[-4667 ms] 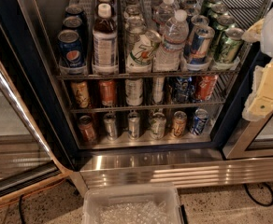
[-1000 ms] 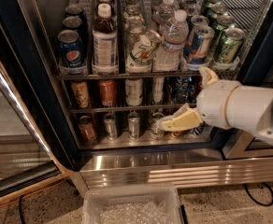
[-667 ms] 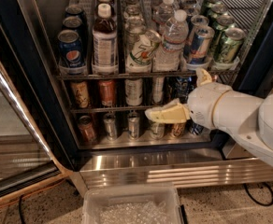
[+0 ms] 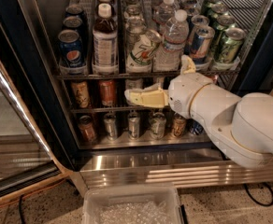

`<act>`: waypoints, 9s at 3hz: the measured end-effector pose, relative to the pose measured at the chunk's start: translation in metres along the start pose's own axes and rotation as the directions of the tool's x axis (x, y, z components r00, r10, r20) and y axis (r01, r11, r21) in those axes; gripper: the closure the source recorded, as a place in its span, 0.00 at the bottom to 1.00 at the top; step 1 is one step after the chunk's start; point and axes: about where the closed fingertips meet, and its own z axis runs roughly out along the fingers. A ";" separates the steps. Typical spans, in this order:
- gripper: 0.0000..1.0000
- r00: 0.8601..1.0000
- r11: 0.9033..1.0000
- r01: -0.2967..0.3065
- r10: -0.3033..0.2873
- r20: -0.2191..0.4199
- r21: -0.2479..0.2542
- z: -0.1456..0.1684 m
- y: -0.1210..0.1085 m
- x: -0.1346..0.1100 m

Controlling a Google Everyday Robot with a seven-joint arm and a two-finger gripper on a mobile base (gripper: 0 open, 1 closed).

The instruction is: Pick 7up can from top shelf of fridge

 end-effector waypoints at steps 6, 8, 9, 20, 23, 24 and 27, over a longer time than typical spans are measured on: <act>0.39 1.000 1.000 0.000 0.000 -0.001 0.001 0.000 0.000 0.000; 0.34 1.000 1.000 0.001 -0.001 0.001 -0.001 0.002 0.000 0.000; 0.35 1.000 1.000 0.004 -0.004 0.004 -0.004 0.008 0.002 0.001; 0.48 0.994 0.981 0.067 -0.082 0.078 0.179 0.111 -0.055 -0.004; 1.00 0.994 0.982 0.067 -0.082 0.078 0.179 0.111 -0.055 -0.005; 1.00 0.993 0.983 0.068 -0.083 0.082 0.171 0.113 -0.054 -0.012; 1.00 0.986 0.989 0.060 -0.080 0.148 0.136 0.113 -0.062 -0.064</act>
Offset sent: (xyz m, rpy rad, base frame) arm 0.0000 -0.0006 -0.0002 -0.0006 0.0004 -0.0008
